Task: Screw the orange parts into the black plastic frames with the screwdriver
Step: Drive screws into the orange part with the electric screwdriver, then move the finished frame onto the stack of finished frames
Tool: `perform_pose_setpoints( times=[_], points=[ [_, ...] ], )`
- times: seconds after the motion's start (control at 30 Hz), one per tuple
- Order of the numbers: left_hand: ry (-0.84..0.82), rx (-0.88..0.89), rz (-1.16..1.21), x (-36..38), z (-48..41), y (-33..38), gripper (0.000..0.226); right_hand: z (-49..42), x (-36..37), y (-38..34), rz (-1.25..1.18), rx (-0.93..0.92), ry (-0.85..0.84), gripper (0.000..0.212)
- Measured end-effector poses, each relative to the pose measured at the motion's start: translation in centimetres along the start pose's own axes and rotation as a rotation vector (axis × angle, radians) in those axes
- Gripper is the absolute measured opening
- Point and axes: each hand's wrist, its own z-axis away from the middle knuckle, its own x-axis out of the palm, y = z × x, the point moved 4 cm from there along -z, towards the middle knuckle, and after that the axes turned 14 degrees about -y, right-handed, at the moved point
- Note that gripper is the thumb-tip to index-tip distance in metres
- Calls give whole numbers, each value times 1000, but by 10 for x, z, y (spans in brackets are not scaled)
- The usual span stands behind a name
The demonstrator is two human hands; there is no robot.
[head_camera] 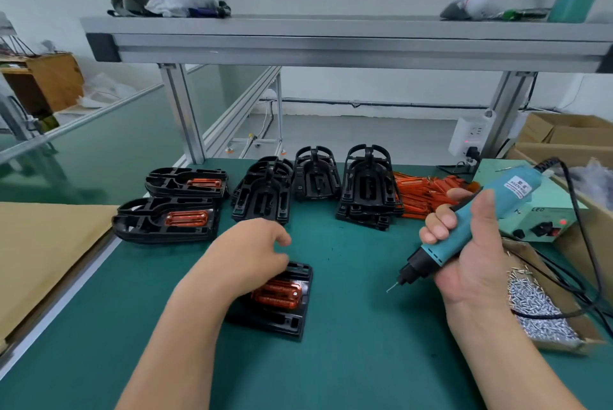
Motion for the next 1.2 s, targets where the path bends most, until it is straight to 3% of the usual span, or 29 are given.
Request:
perform_pose_setpoints(
  times=[0.1,0.43,0.57,0.87,1.2],
  points=[
    [70,13,-22,4,-2,8,30,-1,1,-1,7,1,-5,40],
    [-26,-15,-225,10,3,-15,43,0,4,0,4,16,16,35],
    [57,-55,-281,3,8,-33,35,1,3,0,15,18,7,34],
    [231,-198,-342,-72,21,-92,28,-1,4,4,52,30,0,34],
    [211,-310,-329,-124,-12,-150,32,0,6,6,58,40,-9,34]
  ],
)
